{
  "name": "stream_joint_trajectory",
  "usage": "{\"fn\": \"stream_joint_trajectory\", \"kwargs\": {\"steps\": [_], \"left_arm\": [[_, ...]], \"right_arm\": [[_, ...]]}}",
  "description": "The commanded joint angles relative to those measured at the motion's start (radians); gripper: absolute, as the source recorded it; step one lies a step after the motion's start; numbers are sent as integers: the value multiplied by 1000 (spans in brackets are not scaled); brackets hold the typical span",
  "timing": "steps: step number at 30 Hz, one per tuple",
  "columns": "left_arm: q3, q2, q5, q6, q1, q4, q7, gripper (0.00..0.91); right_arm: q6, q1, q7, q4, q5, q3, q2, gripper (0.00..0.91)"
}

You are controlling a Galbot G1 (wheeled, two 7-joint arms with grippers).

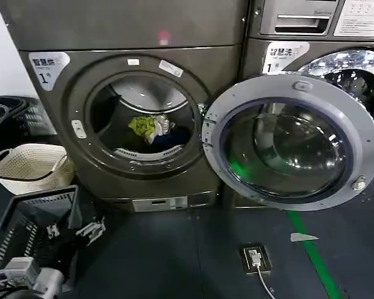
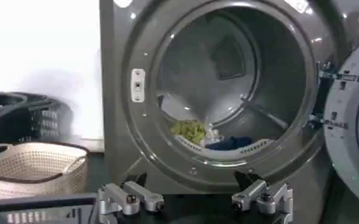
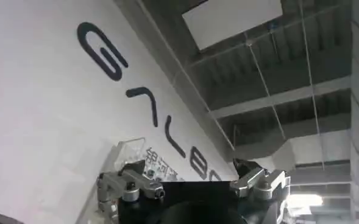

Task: Grasp the clothes from the dryer.

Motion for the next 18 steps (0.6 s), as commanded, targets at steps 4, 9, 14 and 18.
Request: {"fn": "stream_joint_trajectory", "kwargs": {"steps": [4,9,14,18], "left_arm": [[4,4,6,-15,1,0,15,907],[8,3,7,-20,0,1,21,907],[12,13,11,-43,-5,3,40,907],[20,14,19,-66,-10,6,50,907]], "right_arm": [[16,0,0,1,1,-5,0,907],[27,0,-6,-1,7,-7,-1,907],[59,0,-24,-1,27,-14,0,907],[71,-3,-26,-2,30,-14,2,907]]}}
